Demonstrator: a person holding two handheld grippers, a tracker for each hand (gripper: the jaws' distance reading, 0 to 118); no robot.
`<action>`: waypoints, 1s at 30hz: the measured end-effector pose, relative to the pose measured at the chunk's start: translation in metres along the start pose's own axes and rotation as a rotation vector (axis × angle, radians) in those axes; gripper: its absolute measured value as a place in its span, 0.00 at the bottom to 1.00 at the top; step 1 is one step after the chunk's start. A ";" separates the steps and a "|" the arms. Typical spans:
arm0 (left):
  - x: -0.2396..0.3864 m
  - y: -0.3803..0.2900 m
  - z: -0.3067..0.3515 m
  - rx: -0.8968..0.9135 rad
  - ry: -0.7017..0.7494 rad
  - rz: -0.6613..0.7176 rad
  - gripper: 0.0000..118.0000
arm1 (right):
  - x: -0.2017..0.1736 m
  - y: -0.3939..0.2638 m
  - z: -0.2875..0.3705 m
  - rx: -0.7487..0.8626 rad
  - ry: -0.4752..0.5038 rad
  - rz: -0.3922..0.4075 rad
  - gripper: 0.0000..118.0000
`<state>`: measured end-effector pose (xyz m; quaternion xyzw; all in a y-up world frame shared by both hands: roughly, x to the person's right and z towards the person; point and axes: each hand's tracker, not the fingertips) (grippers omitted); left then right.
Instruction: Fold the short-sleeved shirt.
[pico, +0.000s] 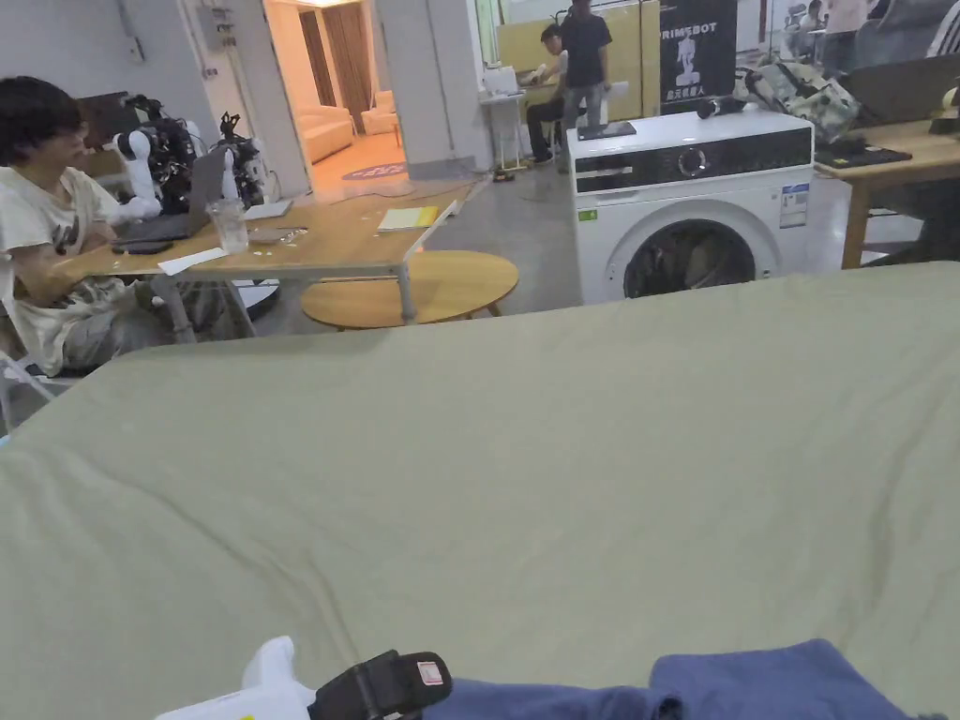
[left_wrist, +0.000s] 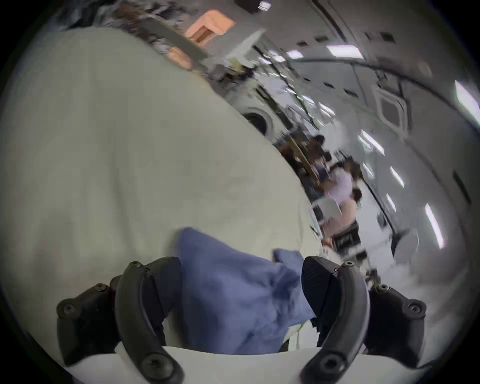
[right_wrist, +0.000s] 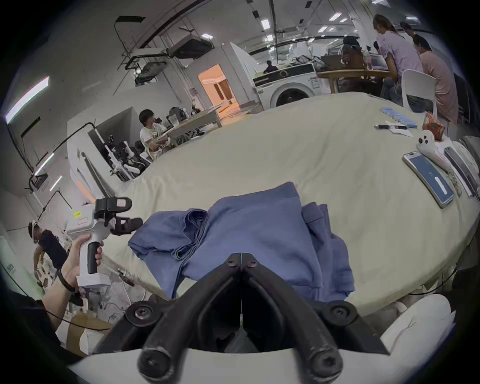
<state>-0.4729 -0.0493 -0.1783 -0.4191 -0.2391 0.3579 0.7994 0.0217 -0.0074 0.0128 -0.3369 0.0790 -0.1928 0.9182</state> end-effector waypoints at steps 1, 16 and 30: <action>-0.011 -0.001 -0.002 -0.017 -0.018 0.040 0.81 | 0.000 0.000 -0.001 -0.003 0.003 0.001 0.00; 0.017 -0.005 0.019 0.113 -0.132 0.114 0.04 | 0.001 0.014 0.014 0.026 -0.015 0.006 0.00; 0.196 -0.096 -0.148 -0.276 0.029 -0.645 0.04 | 0.018 0.010 0.034 0.050 -0.031 -0.038 0.00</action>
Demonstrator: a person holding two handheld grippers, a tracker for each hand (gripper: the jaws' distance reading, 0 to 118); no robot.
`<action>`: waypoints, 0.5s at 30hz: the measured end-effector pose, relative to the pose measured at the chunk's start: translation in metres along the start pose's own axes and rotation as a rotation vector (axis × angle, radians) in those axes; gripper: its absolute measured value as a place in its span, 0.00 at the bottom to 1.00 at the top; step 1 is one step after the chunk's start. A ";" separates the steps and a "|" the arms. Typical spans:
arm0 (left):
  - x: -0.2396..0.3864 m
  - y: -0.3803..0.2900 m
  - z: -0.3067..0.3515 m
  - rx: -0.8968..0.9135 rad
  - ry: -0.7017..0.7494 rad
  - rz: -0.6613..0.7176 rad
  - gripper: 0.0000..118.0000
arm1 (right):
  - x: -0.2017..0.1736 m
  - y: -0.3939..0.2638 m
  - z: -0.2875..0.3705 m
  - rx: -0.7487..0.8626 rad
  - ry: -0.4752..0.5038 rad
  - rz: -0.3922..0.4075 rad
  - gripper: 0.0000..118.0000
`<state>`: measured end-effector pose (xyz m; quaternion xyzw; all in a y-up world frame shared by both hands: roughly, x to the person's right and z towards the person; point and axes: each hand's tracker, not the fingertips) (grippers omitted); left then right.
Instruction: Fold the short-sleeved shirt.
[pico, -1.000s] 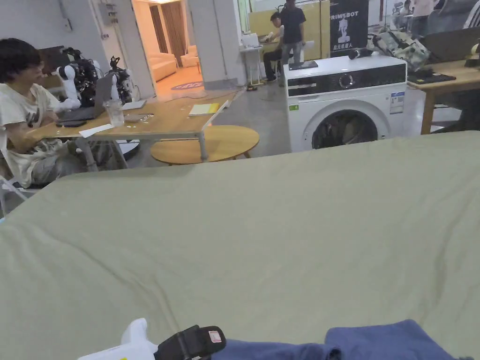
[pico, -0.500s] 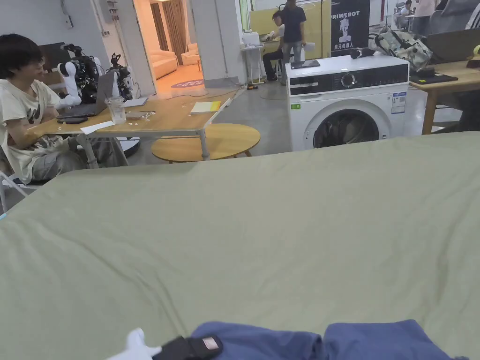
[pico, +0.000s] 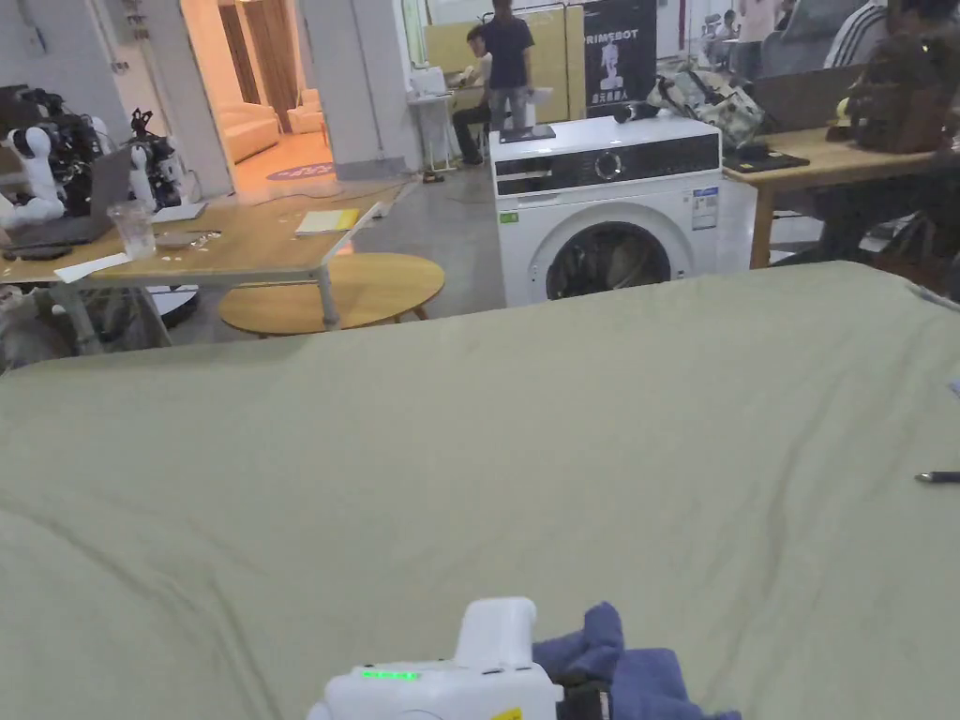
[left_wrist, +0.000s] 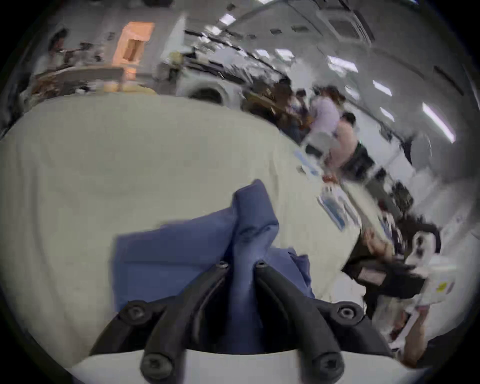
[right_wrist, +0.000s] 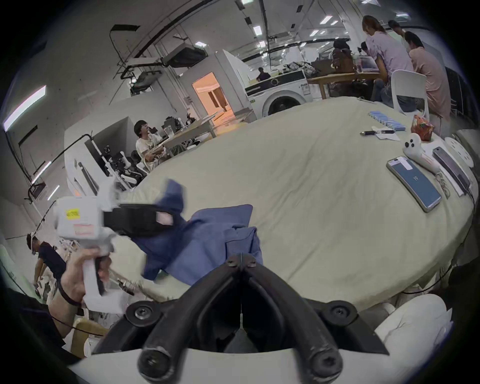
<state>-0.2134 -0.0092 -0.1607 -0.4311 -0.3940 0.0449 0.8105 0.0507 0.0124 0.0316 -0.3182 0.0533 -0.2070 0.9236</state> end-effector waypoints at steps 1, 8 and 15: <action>0.008 -0.002 -0.013 -0.014 -0.027 -0.026 0.04 | 0.002 -0.001 0.003 0.003 -0.014 -0.003 0.00; 0.022 0.003 -0.004 0.043 -0.252 0.018 0.68 | 0.034 -0.007 0.026 0.015 -0.068 -0.052 0.00; 0.012 -0.017 -0.048 -0.177 -0.192 0.012 0.06 | 0.040 -0.009 0.019 0.022 -0.033 -0.124 0.00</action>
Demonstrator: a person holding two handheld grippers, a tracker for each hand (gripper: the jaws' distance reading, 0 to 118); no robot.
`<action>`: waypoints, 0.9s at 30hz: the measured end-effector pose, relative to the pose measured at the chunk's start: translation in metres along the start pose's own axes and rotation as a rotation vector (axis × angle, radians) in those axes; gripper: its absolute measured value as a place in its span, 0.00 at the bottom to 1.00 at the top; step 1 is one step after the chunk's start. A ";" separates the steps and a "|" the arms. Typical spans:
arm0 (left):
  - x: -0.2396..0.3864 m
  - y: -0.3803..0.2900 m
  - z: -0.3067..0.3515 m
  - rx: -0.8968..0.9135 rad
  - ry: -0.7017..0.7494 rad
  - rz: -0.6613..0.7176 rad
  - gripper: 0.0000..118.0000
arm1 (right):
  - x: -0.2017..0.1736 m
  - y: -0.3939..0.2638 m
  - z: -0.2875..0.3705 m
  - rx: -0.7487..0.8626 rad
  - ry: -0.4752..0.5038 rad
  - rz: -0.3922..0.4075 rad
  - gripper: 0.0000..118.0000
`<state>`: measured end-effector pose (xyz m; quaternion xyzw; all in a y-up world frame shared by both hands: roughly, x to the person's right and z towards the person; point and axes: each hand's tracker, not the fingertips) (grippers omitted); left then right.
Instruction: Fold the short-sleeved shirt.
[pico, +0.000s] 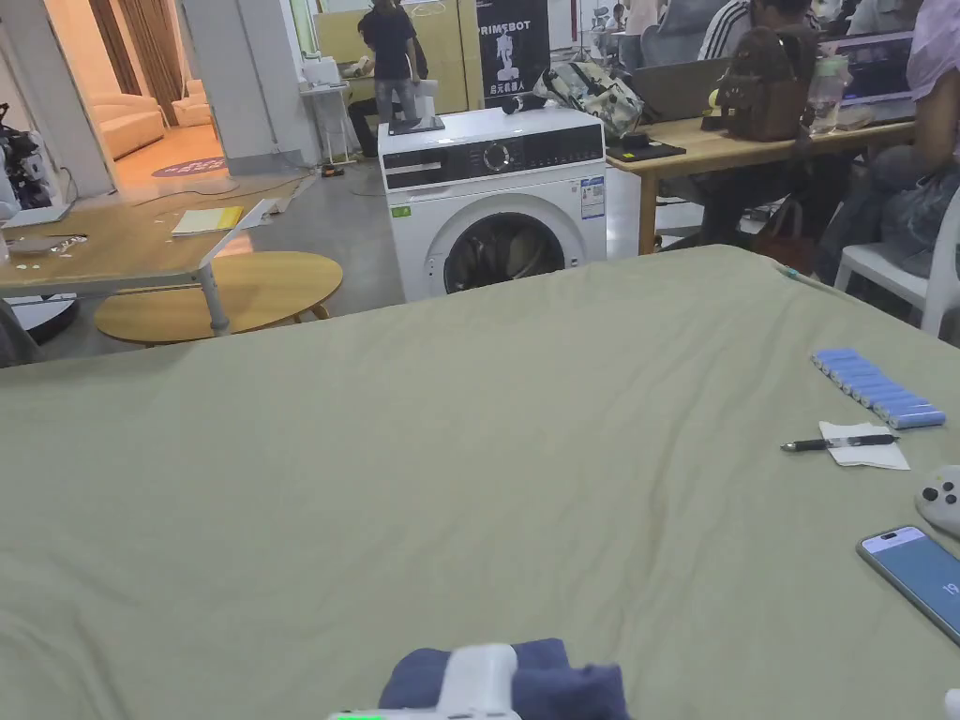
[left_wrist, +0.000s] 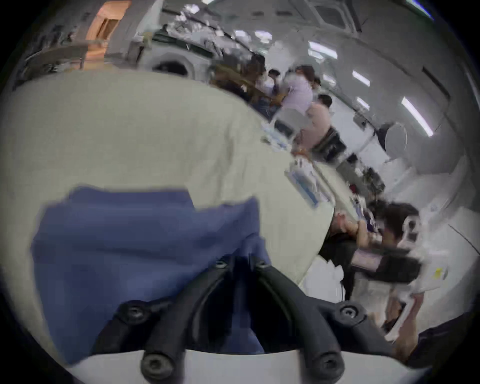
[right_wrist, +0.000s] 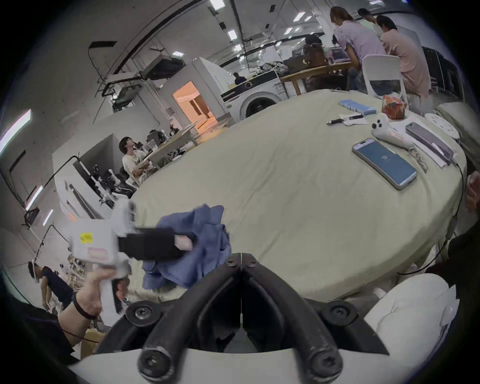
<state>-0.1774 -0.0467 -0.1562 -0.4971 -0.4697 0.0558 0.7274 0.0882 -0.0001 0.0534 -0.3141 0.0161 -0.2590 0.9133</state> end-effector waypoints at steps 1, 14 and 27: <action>0.001 -0.003 -0.018 -0.041 0.020 -0.011 0.06 | -0.003 -0.001 -0.002 -0.004 0.007 0.003 0.00; -0.030 -0.009 0.122 0.330 0.024 0.080 0.81 | -0.059 0.011 -0.086 -0.171 0.118 0.195 0.00; -0.127 -0.040 0.086 0.221 -0.077 0.456 0.81 | -0.055 0.005 -0.155 -0.359 -0.009 0.223 0.00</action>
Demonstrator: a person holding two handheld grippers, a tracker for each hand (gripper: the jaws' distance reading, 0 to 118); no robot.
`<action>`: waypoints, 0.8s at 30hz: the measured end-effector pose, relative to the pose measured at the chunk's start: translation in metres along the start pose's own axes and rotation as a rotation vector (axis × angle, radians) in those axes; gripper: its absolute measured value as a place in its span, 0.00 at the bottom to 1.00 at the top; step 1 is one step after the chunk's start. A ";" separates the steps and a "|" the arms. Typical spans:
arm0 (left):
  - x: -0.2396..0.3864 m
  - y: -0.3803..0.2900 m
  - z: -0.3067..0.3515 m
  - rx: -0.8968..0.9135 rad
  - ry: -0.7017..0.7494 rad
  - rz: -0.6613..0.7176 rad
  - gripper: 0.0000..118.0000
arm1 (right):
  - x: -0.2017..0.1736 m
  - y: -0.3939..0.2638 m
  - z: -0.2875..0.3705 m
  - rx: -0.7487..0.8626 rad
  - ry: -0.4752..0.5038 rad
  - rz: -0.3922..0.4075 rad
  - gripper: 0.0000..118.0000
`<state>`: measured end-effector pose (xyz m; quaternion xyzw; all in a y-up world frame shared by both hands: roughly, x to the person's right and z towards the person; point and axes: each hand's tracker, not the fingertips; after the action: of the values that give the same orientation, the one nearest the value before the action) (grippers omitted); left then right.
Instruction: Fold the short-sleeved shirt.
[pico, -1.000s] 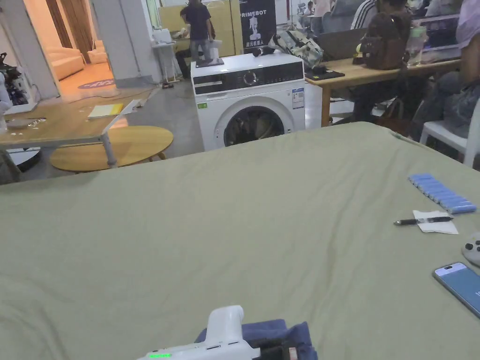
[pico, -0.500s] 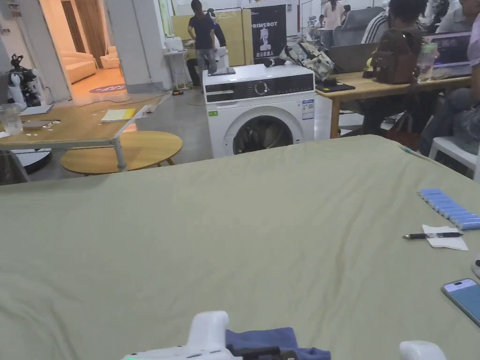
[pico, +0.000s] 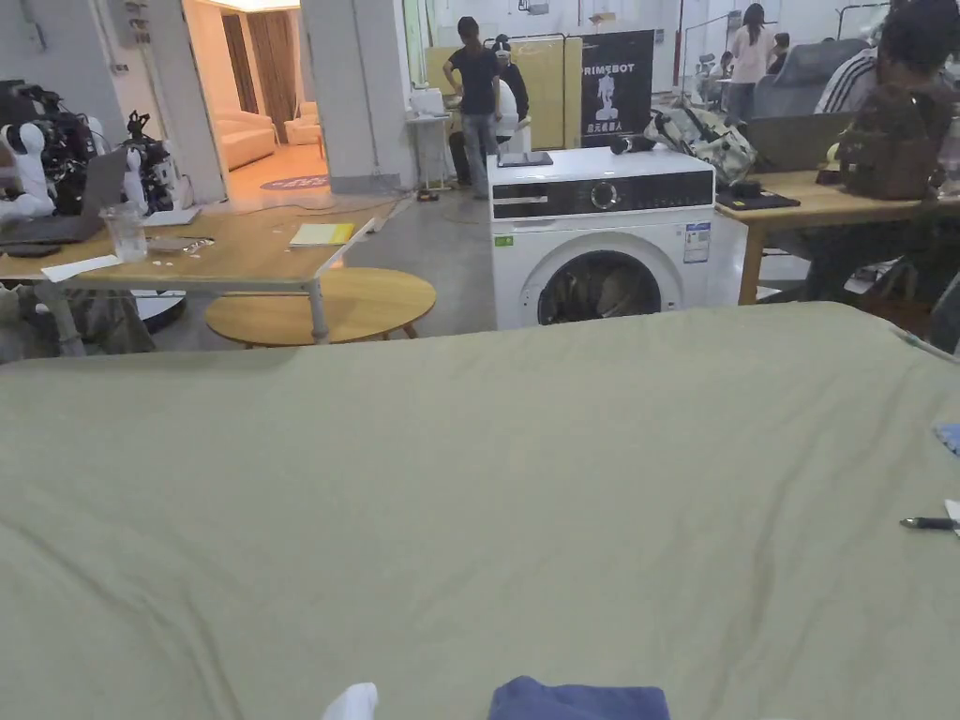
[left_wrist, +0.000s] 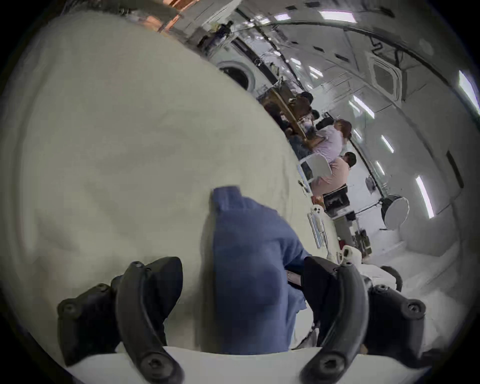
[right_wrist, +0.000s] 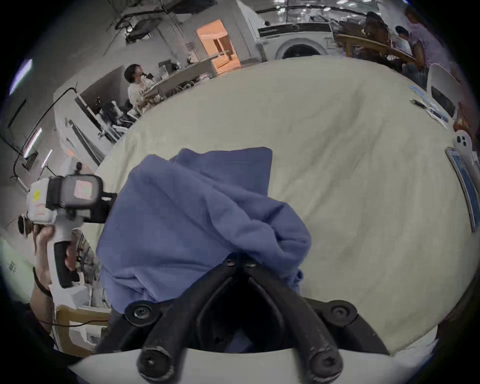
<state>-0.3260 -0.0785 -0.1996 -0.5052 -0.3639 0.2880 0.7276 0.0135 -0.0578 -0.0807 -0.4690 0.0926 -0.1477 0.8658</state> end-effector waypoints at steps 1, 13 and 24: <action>-0.001 -0.001 -0.009 -0.023 -0.013 0.012 0.81 | 0.001 0.000 0.000 0.000 0.002 -0.006 0.00; 0.003 0.004 0.053 0.135 -0.058 0.044 0.22 | -0.066 0.029 0.021 0.151 0.101 0.111 0.00; -0.114 0.045 0.314 0.410 0.483 0.073 0.22 | -0.270 0.100 -0.076 0.083 0.536 0.270 0.00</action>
<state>-0.6513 0.0112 -0.1990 -0.4143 -0.0966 0.2528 0.8690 -0.2460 0.0272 -0.2000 -0.3609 0.3730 -0.1536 0.8409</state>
